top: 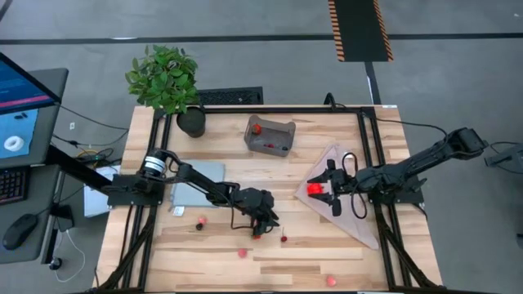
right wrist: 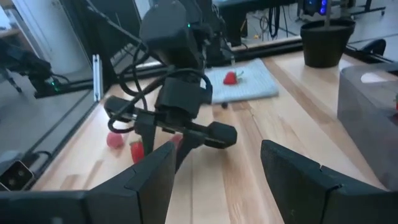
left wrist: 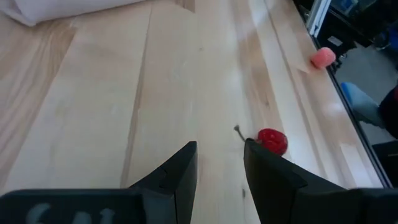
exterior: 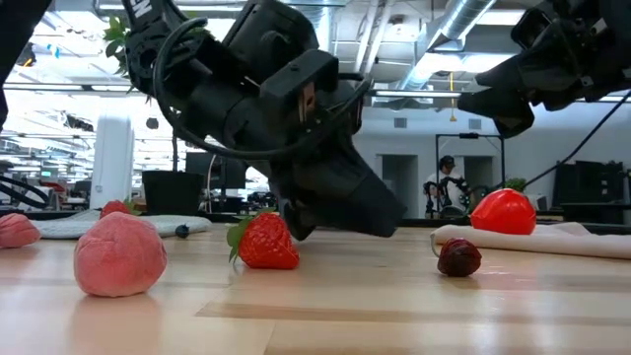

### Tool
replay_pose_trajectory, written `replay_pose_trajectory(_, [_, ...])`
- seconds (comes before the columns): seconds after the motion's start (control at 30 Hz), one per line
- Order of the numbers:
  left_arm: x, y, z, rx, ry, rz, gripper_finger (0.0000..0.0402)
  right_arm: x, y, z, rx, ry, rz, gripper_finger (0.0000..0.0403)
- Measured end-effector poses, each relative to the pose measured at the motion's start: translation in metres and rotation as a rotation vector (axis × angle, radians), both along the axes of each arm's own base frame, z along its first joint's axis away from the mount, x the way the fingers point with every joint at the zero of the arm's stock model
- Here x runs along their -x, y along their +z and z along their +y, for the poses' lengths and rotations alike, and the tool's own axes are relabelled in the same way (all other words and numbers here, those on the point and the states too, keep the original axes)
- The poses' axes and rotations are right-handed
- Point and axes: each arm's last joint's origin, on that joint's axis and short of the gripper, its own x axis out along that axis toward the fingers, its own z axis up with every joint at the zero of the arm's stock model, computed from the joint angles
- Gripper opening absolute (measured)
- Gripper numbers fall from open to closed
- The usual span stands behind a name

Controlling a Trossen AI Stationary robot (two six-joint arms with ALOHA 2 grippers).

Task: Pick and placing Produce into tupperware
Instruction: Put the red cherry into the black bin

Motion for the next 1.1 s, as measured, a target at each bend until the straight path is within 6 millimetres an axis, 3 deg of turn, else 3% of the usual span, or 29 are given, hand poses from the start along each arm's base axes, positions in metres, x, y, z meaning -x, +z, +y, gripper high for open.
replay_pose_trajectory(0.43, [-0.005, 0.009, -0.004, 0.042, -0.038, -0.057, 0.0121, 0.0, 0.0, 0.0, 0.001, 0.0, -0.002, 0.026])
replay_pose_trajectory(0.83, [-0.011, -0.004, -0.002, 0.01, 0.025, -0.008, 0.0121, 0.0, 0.001, 0.0, 0.005, 0.002, -0.012, 0.026])
replay_pose_trajectory(1.1, [-0.017, -0.005, -0.004, 0.064, -0.025, 0.01, 0.0121, -0.001, 0.002, 0.0, 0.004, 0.003, -0.023, 0.026])
